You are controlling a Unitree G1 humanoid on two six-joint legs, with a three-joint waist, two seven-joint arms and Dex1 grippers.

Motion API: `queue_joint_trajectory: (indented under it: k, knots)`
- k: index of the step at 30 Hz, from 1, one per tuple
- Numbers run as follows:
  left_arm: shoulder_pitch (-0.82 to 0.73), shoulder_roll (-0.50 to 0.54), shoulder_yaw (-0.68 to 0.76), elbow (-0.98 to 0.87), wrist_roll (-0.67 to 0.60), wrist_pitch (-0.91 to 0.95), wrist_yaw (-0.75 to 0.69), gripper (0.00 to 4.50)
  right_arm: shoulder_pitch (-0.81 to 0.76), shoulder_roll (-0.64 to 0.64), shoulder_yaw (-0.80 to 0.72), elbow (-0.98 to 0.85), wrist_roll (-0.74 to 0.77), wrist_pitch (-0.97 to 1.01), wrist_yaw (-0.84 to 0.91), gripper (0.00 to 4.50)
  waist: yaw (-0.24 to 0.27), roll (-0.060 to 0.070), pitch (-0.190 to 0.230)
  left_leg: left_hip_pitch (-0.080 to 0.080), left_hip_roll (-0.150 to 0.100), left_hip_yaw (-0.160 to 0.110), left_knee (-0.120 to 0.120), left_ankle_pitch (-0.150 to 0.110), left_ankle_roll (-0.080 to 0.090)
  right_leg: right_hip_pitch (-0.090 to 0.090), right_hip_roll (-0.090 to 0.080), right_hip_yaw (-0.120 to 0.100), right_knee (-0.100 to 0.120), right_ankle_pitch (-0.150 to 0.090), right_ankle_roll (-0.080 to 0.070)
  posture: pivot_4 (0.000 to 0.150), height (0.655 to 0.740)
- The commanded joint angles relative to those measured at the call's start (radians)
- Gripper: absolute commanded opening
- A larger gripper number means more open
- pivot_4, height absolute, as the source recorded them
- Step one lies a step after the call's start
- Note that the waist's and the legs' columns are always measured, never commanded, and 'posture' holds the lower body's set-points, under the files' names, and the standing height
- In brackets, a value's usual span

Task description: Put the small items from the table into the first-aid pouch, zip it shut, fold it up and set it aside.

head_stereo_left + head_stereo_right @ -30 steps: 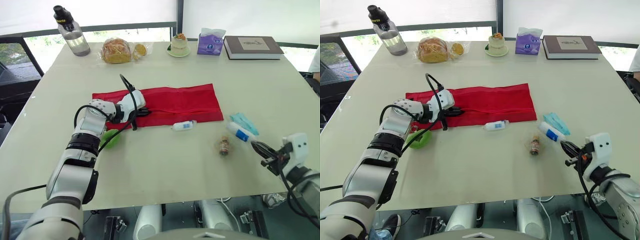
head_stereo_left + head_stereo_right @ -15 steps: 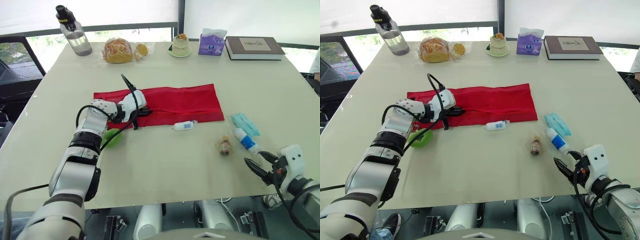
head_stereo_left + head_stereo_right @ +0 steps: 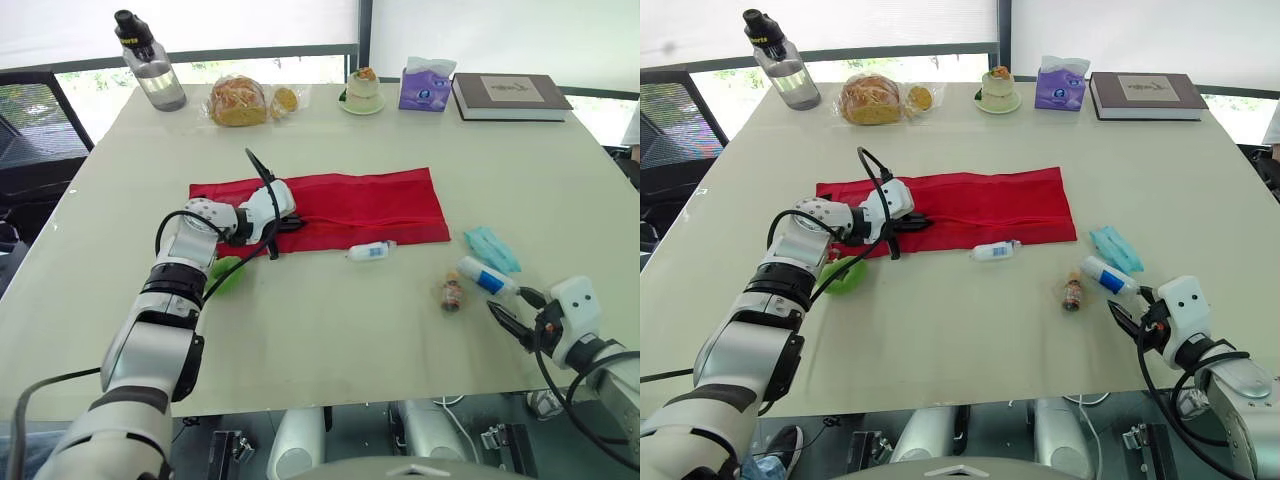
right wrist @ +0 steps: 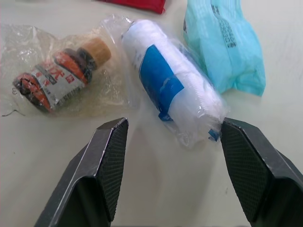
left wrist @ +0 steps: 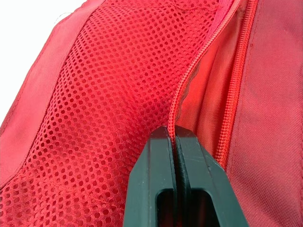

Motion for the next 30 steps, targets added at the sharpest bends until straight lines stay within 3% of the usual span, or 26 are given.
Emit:
queue_joint_trajectory:
  k: [1,4,7,24,25,27,30]
  knots:
    - [-0.029,-0.002,0.003,-0.001,0.003,-0.014,0.003,0.00,0.016,-0.041,-0.036,-0.016,-0.010,-0.024,0.023,3.12,0.000,0.000,0.000,0.000,0.000,0.000,0.000,0.000,0.000,0.000,0.000,0.000,0.000,0.000,0.000,0.150,0.7400]
    - [-0.037,0.001,0.002,0.010,0.007,-0.020,0.000,0.00,0.084,-0.133,-0.122,-0.089,0.096,0.055,0.145,3.12,0.001,0.001,0.000,0.000,0.000,0.000,0.000,0.000,0.000,0.000,0.000,0.000,0.000,0.000,0.000,0.150,0.7400]
    - [-0.042,-0.001,0.000,0.020,0.010,-0.026,0.000,0.00,0.088,-0.191,-0.164,-0.104,0.131,0.086,0.179,4.44,-0.003,0.000,-0.001,0.000,0.000,0.000,0.000,0.000,0.000,0.001,0.000,0.000,0.000,0.000,0.000,0.150,0.7400]
    - [-0.065,-0.029,0.002,0.040,0.021,-0.042,0.007,0.00,-0.185,-0.207,0.039,0.112,0.075,0.121,0.156,4.44,-0.001,-0.001,-0.001,0.000,0.000,0.000,0.001,0.000,0.000,0.001,0.000,0.000,0.000,0.000,0.000,0.150,0.7400]
    - [-0.066,-0.031,0.002,0.040,0.021,-0.042,0.007,0.00,-0.196,-0.206,0.047,0.114,0.072,0.125,0.151,4.06,-0.001,-0.001,-0.001,0.000,0.000,0.000,0.001,0.000,0.000,0.001,0.000,0.000,0.000,0.000,0.000,0.150,0.7400]
    - [-0.067,-0.033,0.002,0.041,0.021,-0.042,0.008,0.00,-0.212,-0.204,0.056,0.117,0.065,0.130,0.140,3.75,-0.001,-0.001,-0.001,0.000,0.000,0.000,0.001,0.000,0.000,0.001,0.000,0.000,0.000,0.000,0.000,0.150,0.7400]
    - [-0.072,-0.038,-0.002,0.051,0.027,-0.048,0.012,0.00,-0.226,-0.201,0.058,0.112,0.070,0.142,0.131,2.28,-0.001,-0.001,-0.001,0.000,0.000,0.000,0.001,0.000,0.000,0.001,0.000,0.000,0.000,0.000,0.000,0.150,0.7400]
